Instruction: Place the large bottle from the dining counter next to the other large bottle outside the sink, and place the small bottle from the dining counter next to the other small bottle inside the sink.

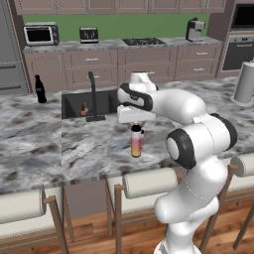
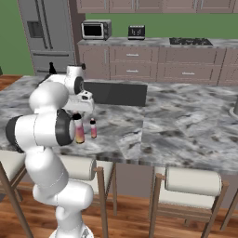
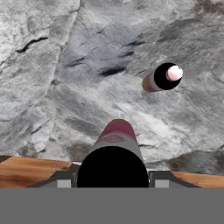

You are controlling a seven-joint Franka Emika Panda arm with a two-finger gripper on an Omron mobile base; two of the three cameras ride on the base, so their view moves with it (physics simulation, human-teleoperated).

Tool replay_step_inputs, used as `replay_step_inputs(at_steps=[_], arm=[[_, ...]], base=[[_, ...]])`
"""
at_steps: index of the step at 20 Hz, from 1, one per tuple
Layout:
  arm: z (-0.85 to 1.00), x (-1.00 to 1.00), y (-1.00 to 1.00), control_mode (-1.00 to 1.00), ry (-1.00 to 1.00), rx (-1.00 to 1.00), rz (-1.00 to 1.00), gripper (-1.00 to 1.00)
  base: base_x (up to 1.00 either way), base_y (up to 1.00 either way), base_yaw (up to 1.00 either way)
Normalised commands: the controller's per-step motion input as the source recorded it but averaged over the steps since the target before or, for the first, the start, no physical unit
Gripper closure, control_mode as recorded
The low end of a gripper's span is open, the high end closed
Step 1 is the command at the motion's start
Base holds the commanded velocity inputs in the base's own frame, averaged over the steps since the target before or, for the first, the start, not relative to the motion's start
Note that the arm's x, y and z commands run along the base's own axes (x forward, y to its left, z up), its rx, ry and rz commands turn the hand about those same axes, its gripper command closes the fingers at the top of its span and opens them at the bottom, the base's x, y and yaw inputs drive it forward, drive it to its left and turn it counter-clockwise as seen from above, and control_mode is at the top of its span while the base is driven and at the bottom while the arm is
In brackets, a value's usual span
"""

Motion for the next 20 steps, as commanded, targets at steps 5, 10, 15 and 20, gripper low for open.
replay_step_inputs(at_steps=[5,10,15,20], arm=[[0.73,-0.51,-0.23,-1.00,0.00,0.02,0.16,1.00],[0.67,-0.66,-0.08,-1.00,0.00,0.03,0.17,1.00],[0.58,-0.69,0.00,-1.00,0.00,0.00,0.15,1.00],[0.32,-0.79,0.00,-1.00,0.00,0.00,0.12,1.00]], base=[[0.00,0.00,0.00],[0.00,0.00,0.00],[0.00,0.00,0.00],[0.00,0.00,0.00]])
